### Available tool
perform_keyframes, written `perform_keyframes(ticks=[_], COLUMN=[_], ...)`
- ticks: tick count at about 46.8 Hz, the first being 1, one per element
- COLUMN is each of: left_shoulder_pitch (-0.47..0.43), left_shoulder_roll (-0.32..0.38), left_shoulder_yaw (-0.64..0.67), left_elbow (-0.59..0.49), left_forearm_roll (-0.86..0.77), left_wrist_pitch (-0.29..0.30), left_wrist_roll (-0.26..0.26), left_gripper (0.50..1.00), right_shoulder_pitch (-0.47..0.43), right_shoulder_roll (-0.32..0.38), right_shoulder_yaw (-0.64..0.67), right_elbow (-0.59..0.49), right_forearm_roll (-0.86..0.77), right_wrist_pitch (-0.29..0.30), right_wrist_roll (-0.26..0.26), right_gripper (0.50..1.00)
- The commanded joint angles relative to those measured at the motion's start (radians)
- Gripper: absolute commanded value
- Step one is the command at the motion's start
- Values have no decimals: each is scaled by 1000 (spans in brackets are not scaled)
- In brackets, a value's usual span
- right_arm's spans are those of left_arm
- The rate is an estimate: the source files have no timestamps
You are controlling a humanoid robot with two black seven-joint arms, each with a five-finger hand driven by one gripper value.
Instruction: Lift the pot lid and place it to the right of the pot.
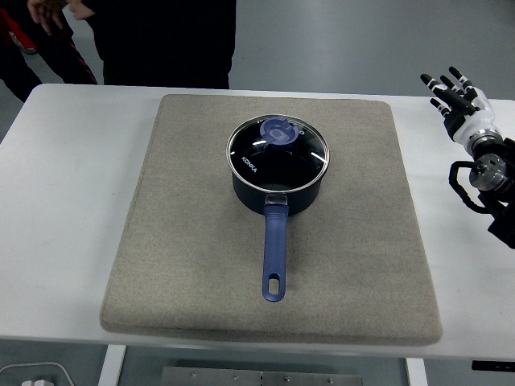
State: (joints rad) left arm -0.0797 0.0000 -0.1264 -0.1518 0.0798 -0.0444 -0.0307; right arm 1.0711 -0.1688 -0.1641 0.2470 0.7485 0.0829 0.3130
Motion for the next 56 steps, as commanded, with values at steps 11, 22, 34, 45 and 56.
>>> perform_keyframes(ticks=[11, 22, 34, 45, 56], left_shoulder_pitch=[0, 0, 41, 41, 41], left_shoulder_roll=[0, 0, 0, 0, 0], left_shoulder_yaw=[-1, -4, -4, -4, -4], left_elbow=[0, 0, 0, 0, 0], left_forearm_roll=[3, 3, 3, 3, 3], left_wrist_pitch=[1, 0, 0, 0, 0], left_wrist_roll=[-2, -2, 0, 0, 0], left_gripper=[1000, 1000, 1000, 1000, 1000], right_shoulder_pitch=[0, -3, 1, 0, -3], right_shoulder_roll=[-5, -5, -12, -37, -52], right_shoulder_yaw=[0, 0, 2, 2, 2], right_elbow=[0, 0, 0, 0, 0], right_forearm_roll=[0, 2, 3, 3, 5], right_wrist_pitch=[1, 1, 3, 9, 14], right_wrist_roll=[0, 1, 1, 1, 1], right_gripper=[946, 946, 946, 946, 946])
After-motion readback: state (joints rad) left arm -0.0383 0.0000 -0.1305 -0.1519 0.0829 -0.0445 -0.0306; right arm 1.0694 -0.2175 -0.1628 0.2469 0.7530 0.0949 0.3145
